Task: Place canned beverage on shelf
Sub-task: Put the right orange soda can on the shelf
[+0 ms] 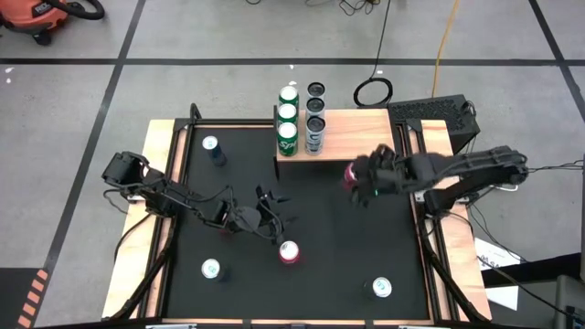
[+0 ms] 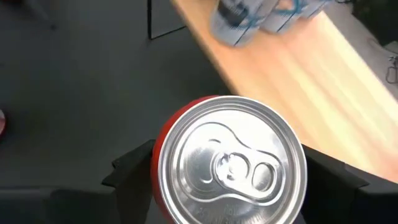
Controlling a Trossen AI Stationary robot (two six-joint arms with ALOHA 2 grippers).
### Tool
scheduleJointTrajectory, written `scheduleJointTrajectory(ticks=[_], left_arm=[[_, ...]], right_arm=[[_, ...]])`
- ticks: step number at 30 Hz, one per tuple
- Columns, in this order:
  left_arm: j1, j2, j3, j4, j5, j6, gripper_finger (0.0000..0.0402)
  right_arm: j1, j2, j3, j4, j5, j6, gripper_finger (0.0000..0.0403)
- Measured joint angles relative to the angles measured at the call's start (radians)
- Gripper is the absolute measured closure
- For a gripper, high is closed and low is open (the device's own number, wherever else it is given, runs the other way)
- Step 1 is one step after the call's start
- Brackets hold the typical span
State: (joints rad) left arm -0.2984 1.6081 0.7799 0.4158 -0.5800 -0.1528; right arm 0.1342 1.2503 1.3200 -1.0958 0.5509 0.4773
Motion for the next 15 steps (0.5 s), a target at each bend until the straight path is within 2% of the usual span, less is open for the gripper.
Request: scheduleJointTrajectory(ticks=[8,15], left_arm=[[-0.013,0.025,0.001,-0.008,0.000,-0.035,0.0121],[-0.013,0.043,0.000,-0.011,-0.009,-0.054,0.0121]], right_arm=[[-0.271,0.000,0.081,0.098,-0.181,-0.284,0.0110],[-0.513,0.016,0.087,0.177,-0.295,-0.477,0.0110]])
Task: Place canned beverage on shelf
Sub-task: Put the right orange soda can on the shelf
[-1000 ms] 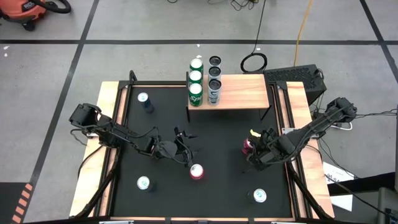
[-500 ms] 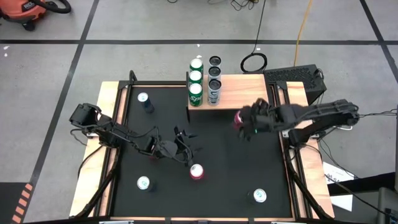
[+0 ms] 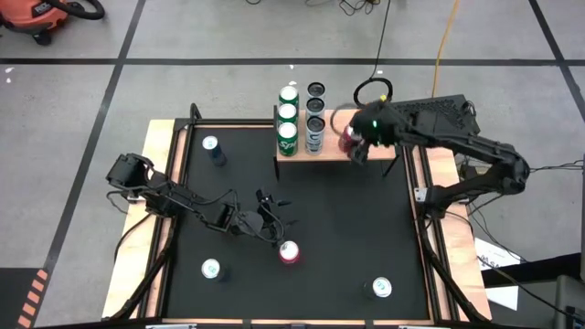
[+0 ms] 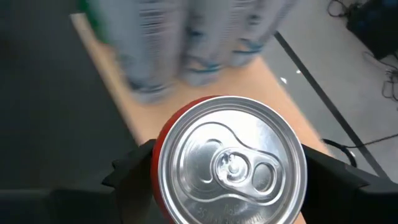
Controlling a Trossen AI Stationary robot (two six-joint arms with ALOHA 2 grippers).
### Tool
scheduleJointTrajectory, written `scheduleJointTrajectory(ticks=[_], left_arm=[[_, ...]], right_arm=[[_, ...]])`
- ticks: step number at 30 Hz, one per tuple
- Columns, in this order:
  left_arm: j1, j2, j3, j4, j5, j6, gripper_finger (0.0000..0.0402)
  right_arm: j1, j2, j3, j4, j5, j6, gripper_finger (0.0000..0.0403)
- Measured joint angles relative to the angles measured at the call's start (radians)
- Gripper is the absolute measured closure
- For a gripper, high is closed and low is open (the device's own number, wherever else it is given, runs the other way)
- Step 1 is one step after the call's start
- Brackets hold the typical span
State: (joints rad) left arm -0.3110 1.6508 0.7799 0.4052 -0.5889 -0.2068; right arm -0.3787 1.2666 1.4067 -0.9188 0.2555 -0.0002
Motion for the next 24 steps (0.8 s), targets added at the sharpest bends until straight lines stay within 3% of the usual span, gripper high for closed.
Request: scheduleJointTrajectory(ticks=[8,15,24], left_arm=[[0.004,-0.001,0.000,0.002,-0.019,-0.025,0.0121],[0.004,-0.001,0.000,-0.003,-0.019,-0.050,0.0121],[0.004,-0.001,0.000,-0.003,-0.033,-0.052,0.0121]], right_arm=[[-0.227,0.122,0.044,0.056,-0.183,-0.146,0.0110],[-0.307,0.261,0.169,0.024,-0.245,-0.247,0.0110],[-0.375,0.379,0.314,-0.027,-0.402,-0.311,0.0108]])
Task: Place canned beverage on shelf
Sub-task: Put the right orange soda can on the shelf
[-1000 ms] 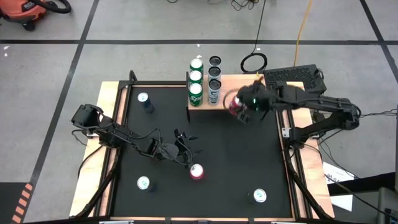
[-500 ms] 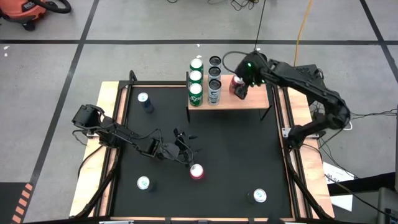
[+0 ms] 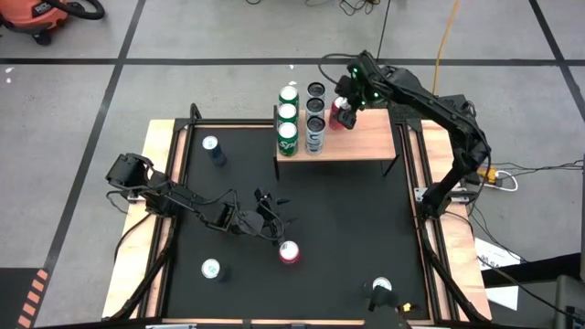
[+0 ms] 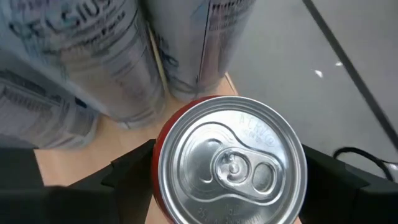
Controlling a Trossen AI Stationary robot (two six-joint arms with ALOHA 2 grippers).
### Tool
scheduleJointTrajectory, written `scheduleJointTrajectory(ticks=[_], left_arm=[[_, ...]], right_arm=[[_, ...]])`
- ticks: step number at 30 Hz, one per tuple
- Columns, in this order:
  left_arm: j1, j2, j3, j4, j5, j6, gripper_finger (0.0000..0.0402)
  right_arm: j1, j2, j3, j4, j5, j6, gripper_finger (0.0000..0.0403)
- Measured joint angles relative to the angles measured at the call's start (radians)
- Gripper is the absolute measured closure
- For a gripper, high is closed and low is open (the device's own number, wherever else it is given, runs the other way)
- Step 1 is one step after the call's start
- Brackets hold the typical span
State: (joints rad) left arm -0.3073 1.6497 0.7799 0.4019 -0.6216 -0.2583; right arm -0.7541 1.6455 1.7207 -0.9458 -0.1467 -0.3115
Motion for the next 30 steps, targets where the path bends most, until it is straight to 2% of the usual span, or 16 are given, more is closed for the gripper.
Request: scheduleJointTrajectory(ticks=[9,15,19,25,30], left_arm=[[-0.003,0.000,0.000,-0.001,0.000,-0.002,0.0121],[-0.003,0.000,0.000,-0.019,0.000,-0.002,0.0121],[-0.002,0.000,0.000,-0.023,0.000,-0.003,0.0121],[-0.002,0.000,0.000,-0.025,0.000,-0.025,0.0121],[-0.012,0.000,0.000,-0.043,-0.002,-0.044,0.0121]], right_arm=[[-0.012,0.035,0.018,0.005,-0.035,-0.043,0.0072],[-0.003,-0.013,0.014,0.008,0.041,-0.043,0.0060],[-0.004,-0.059,0.014,0.007,0.042,-0.038,0.0060],[-0.004,-0.113,0.014,-0.033,0.051,0.083,0.0063],[0.002,-0.145,0.014,-0.092,0.125,0.177,0.0064]])
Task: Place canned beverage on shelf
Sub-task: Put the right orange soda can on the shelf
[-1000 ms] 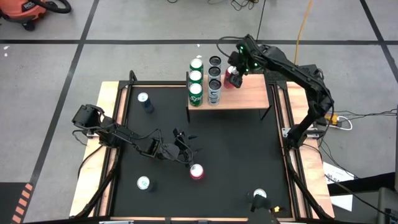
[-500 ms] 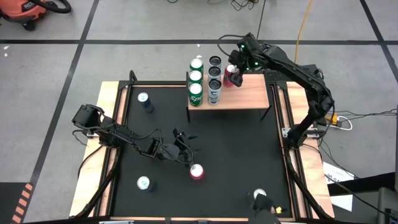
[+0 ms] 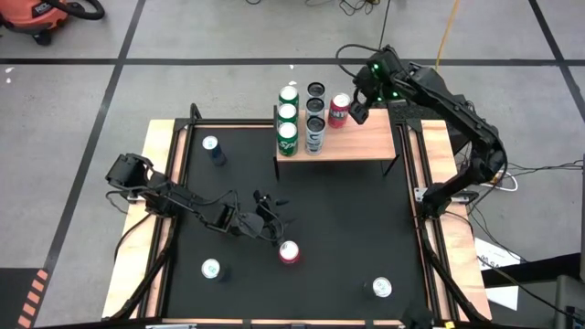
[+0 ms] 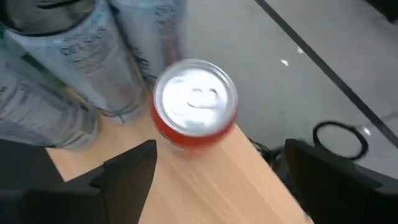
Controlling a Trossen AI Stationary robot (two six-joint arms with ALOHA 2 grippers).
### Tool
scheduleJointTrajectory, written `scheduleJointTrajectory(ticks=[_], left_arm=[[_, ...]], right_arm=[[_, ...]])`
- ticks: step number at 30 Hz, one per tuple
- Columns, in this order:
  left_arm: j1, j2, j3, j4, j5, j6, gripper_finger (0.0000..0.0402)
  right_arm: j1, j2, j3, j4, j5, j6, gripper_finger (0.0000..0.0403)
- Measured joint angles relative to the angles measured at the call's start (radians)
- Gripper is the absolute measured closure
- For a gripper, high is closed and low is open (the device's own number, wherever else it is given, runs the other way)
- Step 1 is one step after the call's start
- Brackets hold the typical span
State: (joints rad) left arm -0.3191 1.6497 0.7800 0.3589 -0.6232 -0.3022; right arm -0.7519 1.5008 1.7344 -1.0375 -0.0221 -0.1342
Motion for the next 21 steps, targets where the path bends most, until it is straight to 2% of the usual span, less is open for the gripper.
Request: scheduleJointTrajectory(ticks=[5,13,21], left_arm=[[-0.009,0.000,0.000,-0.038,-0.010,-0.019,0.0121],[-0.009,0.000,0.000,-0.040,-0.022,-0.032,0.0121],[0.006,0.000,0.000,-0.037,-0.061,-0.028,0.0121]], right_arm=[[0.006,-0.044,-0.063,-0.001,0.022,0.071,0.0064],[0.029,-0.085,-0.253,0.169,0.020,0.074,0.0064],[0.027,-0.085,-0.297,0.269,0.021,0.050,0.0064]])
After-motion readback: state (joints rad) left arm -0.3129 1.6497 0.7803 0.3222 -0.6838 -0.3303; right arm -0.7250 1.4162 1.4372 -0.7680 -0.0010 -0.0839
